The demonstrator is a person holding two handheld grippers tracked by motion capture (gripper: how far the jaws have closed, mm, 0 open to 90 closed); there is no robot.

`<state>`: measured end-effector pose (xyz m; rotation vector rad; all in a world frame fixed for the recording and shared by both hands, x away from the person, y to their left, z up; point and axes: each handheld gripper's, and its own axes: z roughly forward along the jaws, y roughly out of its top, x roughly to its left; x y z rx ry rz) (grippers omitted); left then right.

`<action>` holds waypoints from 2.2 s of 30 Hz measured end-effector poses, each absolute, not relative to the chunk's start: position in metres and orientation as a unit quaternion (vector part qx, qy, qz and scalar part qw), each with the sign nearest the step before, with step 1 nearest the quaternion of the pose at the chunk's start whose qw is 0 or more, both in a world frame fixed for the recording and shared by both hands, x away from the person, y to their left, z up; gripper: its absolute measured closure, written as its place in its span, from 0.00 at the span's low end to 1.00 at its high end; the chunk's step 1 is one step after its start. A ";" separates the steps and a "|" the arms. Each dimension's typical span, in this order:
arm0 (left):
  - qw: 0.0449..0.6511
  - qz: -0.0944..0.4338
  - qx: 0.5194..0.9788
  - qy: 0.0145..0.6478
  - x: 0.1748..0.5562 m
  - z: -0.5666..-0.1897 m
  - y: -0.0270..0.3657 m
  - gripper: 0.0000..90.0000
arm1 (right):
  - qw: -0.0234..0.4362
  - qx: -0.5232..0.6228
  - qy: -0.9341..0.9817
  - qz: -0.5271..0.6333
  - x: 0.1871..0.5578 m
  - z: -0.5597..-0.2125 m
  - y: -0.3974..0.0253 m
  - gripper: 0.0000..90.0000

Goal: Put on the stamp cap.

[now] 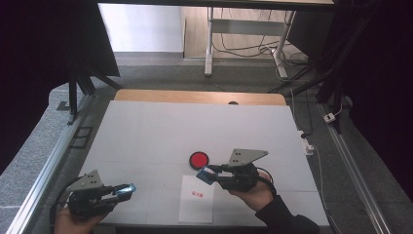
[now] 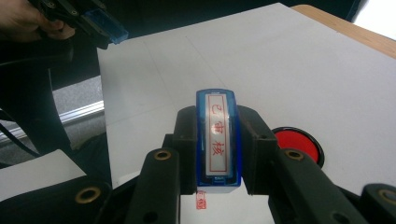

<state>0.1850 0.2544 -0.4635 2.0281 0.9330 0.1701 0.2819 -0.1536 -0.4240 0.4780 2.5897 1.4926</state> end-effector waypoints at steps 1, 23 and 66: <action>0.435 0.069 0.818 0.371 0.185 -0.463 0.253 0.75 | 0.056 0.157 0.853 0.494 0.282 -0.424 -0.154 0.79; 0.472 0.035 0.831 0.292 0.217 -0.454 0.224 0.75 | 0.047 0.144 0.845 0.513 0.281 -0.415 -0.158 0.79; 0.487 -0.061 0.863 0.121 0.274 -0.459 0.133 0.75 | 0.006 0.097 0.834 0.543 0.280 -0.407 -0.150 0.79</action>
